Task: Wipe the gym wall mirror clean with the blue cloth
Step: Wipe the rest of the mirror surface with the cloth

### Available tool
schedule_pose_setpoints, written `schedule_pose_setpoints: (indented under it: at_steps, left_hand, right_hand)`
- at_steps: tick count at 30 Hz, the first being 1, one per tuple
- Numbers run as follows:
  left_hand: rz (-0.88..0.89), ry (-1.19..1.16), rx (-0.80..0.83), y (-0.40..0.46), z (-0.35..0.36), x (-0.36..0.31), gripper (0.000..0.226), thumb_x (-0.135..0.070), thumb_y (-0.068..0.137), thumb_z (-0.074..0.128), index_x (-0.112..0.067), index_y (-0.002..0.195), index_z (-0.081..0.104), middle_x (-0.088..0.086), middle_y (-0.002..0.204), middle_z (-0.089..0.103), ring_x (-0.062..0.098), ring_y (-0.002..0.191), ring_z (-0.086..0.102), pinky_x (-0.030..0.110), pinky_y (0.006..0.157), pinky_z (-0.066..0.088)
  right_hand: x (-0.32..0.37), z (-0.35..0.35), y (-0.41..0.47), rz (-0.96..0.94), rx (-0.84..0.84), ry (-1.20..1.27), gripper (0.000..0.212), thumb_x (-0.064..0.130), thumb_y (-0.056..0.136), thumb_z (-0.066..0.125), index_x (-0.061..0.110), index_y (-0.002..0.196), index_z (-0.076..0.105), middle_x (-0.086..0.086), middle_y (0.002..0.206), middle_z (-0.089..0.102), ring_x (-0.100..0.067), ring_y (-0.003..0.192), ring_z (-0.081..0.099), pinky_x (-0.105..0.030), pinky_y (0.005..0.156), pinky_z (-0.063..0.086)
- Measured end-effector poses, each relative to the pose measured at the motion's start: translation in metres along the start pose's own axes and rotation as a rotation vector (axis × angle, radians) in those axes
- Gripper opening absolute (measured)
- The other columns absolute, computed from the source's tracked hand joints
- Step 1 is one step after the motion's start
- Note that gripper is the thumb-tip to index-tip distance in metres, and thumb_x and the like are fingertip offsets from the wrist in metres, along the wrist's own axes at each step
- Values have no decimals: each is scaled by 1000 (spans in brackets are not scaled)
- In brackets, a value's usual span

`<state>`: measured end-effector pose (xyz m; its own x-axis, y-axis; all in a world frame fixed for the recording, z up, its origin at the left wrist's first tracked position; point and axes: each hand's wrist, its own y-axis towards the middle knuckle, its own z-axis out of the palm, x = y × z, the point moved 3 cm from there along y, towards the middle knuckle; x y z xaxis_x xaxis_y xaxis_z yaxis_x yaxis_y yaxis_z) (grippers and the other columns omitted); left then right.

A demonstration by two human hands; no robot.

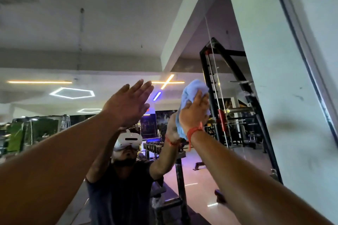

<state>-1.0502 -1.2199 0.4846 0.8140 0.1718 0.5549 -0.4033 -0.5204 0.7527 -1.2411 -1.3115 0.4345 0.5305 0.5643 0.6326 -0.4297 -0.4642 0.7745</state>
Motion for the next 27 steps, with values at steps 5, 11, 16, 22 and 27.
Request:
schedule_pose_setpoints:
  at_steps: [5,11,16,22,27]
  left_hand:
    - [-30,4,-149,-8,26,0,66,-45,104,11,-16,163,15,3,171,10,22,158,8,48,125,15]
    - [-87,-14,-248,-8,31,0,68,-46,103,15,-14,163,17,4,171,11,26,159,4,48,127,15]
    - [-141,-3,-280,-9,35,3,72,-52,104,16,-12,163,14,5,171,8,24,159,2,49,127,14]
    - [-144,16,-286,-8,35,2,72,-50,103,20,-11,163,19,7,171,14,25,159,6,49,126,15]
    - [-150,29,-291,-10,35,4,72,-51,103,19,-11,163,19,7,171,14,26,159,7,50,126,15]
  right_hand:
    - [26,-16,89,-29,-65,-42,60,32,104,36,9,159,26,-15,168,19,-32,154,20,-48,122,24]
    - [44,2,71,-792,20,-256,56,30,104,34,13,157,38,-8,165,33,-34,155,21,-44,125,16]
    - [10,-14,136,-440,-80,-346,77,40,94,7,3,150,44,-16,161,37,-34,150,31,-46,124,23]
    - [57,11,78,-825,99,-111,56,32,103,32,6,150,47,-15,158,44,-30,148,37,-41,122,29]
    - [21,-21,114,-793,40,-353,50,15,107,38,6,156,36,-14,163,34,-26,150,33,-35,120,24]
